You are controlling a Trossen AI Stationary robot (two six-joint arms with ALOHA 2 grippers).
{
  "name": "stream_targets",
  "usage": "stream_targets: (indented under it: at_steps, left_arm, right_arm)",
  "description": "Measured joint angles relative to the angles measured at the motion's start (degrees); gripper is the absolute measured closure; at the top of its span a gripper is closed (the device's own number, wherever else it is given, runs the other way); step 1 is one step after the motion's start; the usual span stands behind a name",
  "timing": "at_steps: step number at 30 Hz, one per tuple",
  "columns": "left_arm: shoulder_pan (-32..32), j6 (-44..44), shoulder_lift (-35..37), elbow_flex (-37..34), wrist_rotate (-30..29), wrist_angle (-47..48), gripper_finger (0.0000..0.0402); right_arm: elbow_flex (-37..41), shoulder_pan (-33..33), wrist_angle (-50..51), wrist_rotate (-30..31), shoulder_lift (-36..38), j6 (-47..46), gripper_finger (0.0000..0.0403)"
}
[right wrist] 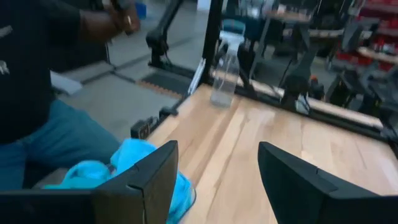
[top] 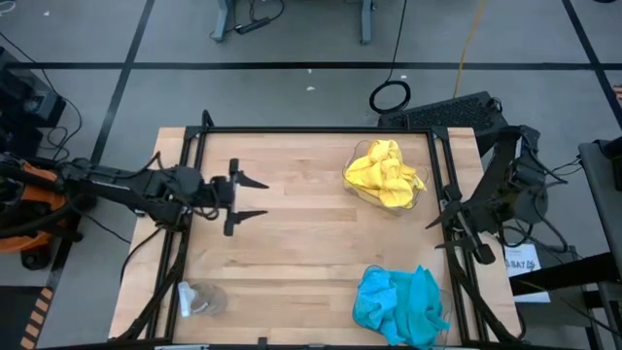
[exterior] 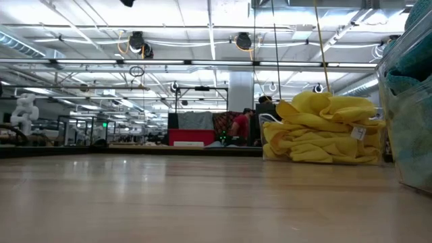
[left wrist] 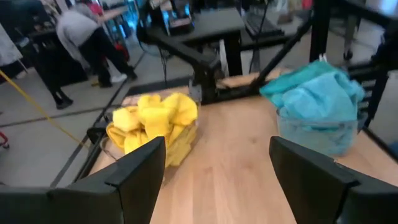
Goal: Sort microfiber towel by color & place in baskets
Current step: Return to Home Position
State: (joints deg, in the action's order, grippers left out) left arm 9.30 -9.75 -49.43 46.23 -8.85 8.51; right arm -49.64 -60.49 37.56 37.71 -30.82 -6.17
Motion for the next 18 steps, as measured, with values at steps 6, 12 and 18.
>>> stream_targets:
  at_steps: [6, 12, 18]
  left_arm:
    - [0.0, 0.4, 7.6, -7.5, 0.0, -5.4, 0.0109]
    - [0.0, 2.0, 15.6, -14.5, 0.1, -8.5, 0.0109]
    - [0.0, 3.4, 25.3, -21.6, -0.9, -8.8, 0.0109]
  right_arm:
    - [8.5, 0.0, -7.8, -0.2, 8.1, 3.3, 0.0188]
    - [13.4, 0.0, -12.1, -0.3, 12.7, 5.0, 0.0188]
    - [17.9, 0.0, -16.9, -0.2, 15.8, 9.1, 0.0188]
